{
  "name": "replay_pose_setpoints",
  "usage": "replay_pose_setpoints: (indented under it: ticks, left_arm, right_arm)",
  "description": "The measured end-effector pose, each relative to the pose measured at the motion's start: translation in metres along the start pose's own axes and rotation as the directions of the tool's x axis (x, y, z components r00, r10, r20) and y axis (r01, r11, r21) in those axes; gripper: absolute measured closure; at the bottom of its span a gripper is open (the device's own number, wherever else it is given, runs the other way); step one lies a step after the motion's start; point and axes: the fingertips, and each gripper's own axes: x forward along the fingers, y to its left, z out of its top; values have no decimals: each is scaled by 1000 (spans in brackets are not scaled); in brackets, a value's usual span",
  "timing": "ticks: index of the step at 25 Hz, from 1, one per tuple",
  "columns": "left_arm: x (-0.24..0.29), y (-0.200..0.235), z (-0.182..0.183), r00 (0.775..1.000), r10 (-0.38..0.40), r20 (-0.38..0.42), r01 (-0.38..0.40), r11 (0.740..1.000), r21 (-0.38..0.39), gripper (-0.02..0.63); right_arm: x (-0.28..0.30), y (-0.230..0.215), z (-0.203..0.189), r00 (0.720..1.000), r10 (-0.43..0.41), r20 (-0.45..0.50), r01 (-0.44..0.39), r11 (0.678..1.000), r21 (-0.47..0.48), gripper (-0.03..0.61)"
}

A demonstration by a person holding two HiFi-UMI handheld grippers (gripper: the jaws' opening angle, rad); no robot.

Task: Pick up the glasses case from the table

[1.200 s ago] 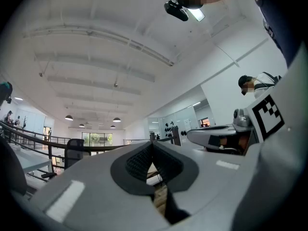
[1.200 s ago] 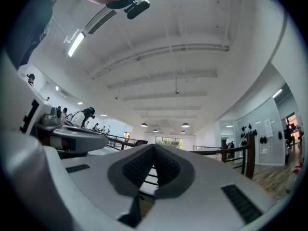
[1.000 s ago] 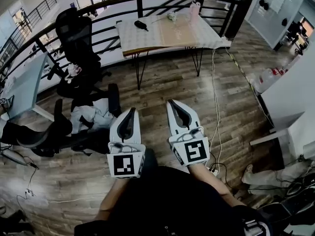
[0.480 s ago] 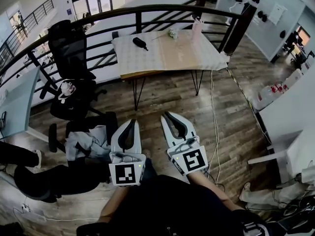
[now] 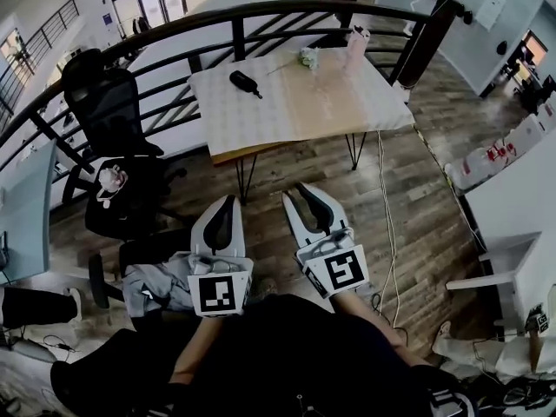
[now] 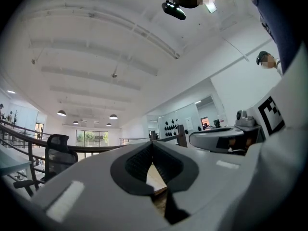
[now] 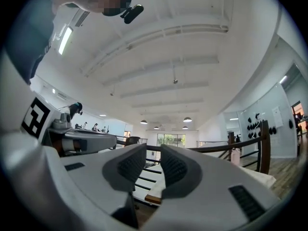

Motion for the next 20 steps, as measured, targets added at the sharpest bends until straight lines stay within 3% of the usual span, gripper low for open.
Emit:
replay_pose_setpoints:
  ticks: [4,8,20]
  left_arm:
    - [30,14,-11,999,-33,-16,33,999,-6,601]
    - [37,25,-19,999,-45,-28,44,999,-28,601]
    - [44,69,-38,999,24,-23,-25,999,-40,601]
  right_arm:
    - [23,-20,-19,996,-52,-68,55,997,51,494]
    - [38,-31,-24,996,-76,-49,79,995,64,494]
    - [77,-26,-38,997,-34,-74,38,998,59,489]
